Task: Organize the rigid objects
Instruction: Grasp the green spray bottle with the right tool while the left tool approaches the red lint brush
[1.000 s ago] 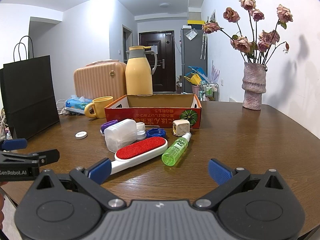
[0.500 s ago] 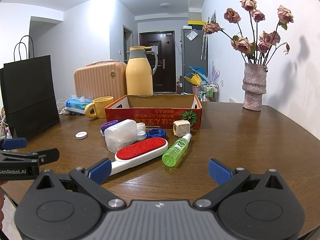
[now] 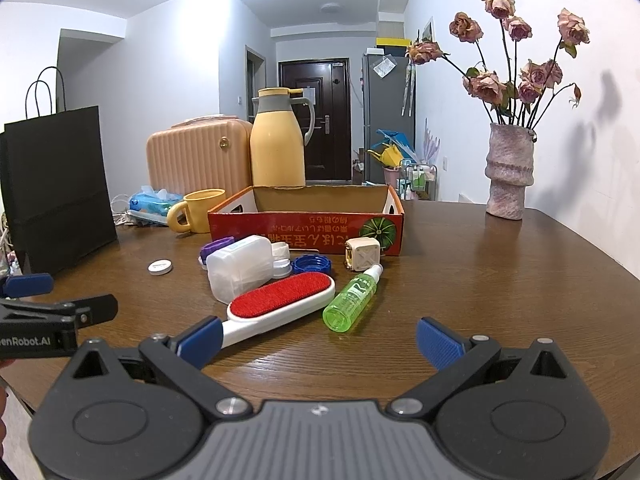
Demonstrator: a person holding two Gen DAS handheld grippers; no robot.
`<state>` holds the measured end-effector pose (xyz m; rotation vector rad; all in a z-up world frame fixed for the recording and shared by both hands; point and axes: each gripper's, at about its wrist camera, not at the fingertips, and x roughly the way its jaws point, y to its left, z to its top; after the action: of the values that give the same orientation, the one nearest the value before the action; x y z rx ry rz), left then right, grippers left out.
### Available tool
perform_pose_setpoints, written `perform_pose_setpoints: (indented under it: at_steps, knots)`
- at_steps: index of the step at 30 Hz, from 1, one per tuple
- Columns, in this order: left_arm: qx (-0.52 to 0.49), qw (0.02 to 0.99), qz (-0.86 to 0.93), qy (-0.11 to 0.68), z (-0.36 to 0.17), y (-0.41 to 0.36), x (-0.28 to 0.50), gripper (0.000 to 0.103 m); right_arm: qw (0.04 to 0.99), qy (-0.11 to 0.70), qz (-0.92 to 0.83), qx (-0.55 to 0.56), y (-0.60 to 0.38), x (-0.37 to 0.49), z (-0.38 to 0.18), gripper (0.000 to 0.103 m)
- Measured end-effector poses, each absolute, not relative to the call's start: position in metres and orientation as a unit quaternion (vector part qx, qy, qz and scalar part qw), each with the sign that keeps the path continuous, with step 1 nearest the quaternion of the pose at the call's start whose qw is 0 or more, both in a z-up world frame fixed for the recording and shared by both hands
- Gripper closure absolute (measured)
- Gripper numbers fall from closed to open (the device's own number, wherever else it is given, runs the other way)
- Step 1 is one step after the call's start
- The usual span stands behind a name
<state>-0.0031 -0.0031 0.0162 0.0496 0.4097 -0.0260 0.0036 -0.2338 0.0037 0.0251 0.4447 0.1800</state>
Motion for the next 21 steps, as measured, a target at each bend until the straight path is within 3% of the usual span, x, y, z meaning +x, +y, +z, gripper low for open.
perform_pose_setpoints:
  at_steps: [21]
  knots:
    - [0.023,0.971,-0.019,0.237,-0.005,0.000,0.053,0.000,0.964,0.254,0.078,-0.001,-0.234,0.060,-0.011,0.001]
